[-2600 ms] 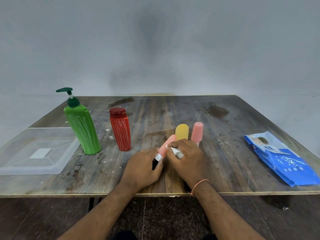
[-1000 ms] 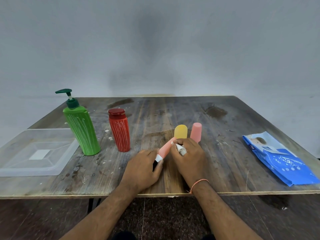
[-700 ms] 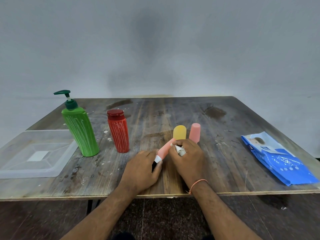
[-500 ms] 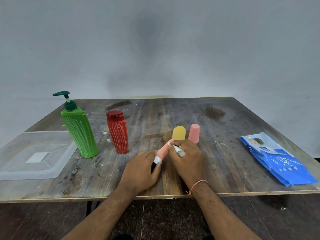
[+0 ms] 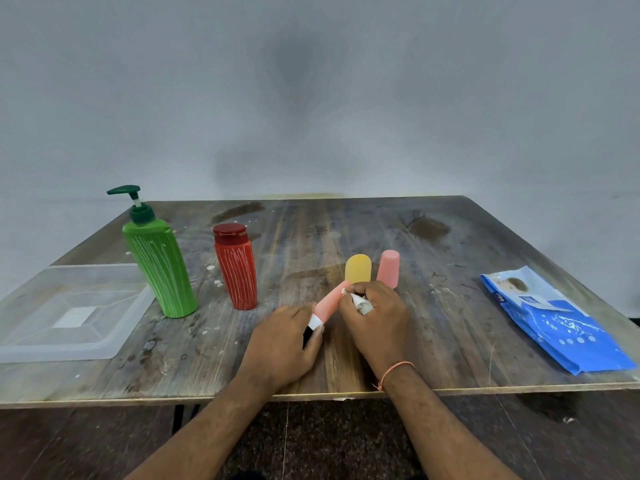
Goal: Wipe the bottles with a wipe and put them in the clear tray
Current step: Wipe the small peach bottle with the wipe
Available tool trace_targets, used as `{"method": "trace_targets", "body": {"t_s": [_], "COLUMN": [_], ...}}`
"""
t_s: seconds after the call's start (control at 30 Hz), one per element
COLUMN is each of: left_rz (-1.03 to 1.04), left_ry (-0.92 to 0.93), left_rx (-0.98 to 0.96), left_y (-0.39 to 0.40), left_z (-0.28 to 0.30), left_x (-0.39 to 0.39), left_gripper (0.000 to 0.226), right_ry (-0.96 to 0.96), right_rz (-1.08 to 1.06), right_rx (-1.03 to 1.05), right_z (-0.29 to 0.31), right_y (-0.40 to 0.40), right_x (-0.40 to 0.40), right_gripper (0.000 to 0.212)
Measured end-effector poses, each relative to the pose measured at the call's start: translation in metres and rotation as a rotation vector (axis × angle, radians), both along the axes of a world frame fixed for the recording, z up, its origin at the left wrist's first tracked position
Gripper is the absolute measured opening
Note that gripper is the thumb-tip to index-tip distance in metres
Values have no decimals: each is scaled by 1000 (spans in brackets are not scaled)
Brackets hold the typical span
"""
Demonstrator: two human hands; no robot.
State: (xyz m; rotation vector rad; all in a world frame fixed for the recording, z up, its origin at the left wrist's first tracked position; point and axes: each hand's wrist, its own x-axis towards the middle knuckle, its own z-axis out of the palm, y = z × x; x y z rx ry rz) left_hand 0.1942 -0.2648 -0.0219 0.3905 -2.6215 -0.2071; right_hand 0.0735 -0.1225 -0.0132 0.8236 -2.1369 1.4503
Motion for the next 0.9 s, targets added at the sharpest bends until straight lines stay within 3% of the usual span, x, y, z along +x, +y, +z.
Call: {"method": "trace_targets", "body": {"t_s": [0.23,0.43,0.63,0.9], "left_rz": [1,2,7,-4], "left_ry": [-4,-10,-9,-3], "left_rx": [9,6,10,44], "left_y": [1,1,-2,-4], "left_z": [2,1,-3,-3], "left_x": [0,0,-1,-1], "left_gripper": [54,56,58,57], "right_ry": [32,-41,-22,-61], "right_rz": [75,-20,53,-1], "right_rx": [-27,-29,-24,-38], "right_z": [2,1,4,1], "right_y": [2,1,3,2], "right_x": [0,0,2,-1], "right_gripper": [11,6,8,7]}}
